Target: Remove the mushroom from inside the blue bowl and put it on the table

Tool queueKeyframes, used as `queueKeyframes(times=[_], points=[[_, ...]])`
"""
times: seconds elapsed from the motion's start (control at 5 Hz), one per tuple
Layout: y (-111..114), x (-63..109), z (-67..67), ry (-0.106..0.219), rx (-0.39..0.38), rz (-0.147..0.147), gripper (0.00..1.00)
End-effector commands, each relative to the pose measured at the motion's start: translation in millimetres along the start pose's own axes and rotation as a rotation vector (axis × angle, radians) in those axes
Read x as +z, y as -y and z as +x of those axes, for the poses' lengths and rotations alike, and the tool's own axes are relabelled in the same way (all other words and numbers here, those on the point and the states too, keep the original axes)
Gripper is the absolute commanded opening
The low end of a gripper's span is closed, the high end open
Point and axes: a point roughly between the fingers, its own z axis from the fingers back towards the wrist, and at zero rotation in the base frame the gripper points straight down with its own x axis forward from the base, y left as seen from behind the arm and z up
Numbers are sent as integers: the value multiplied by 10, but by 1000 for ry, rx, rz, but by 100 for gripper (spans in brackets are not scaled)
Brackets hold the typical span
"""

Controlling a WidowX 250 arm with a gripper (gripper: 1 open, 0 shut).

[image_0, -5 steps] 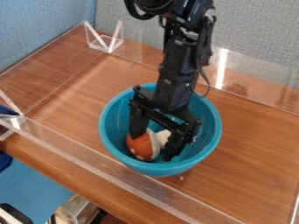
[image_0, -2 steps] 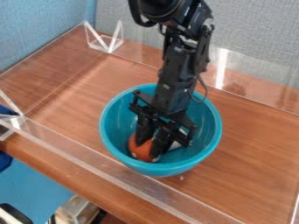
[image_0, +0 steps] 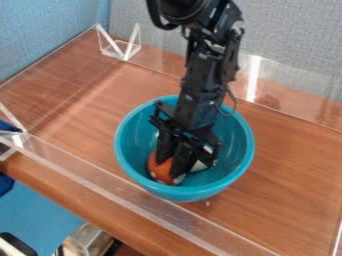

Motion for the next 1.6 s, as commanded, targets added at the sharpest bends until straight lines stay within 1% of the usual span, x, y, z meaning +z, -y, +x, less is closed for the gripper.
queueKeyframes(times=[0.0, 0.2, 0.4, 0.6, 0.8, 1.4], points=[[-91, 81, 66, 65, 30, 2, 0], [-114, 122, 52, 76, 78, -9, 0], [-192, 153, 60, 84, 43, -1, 0], [-267, 181, 72, 92, 7, 7, 100], [-167, 118, 94, 96, -23, 12, 0], [-210, 35, 107, 97, -64, 27, 0]])
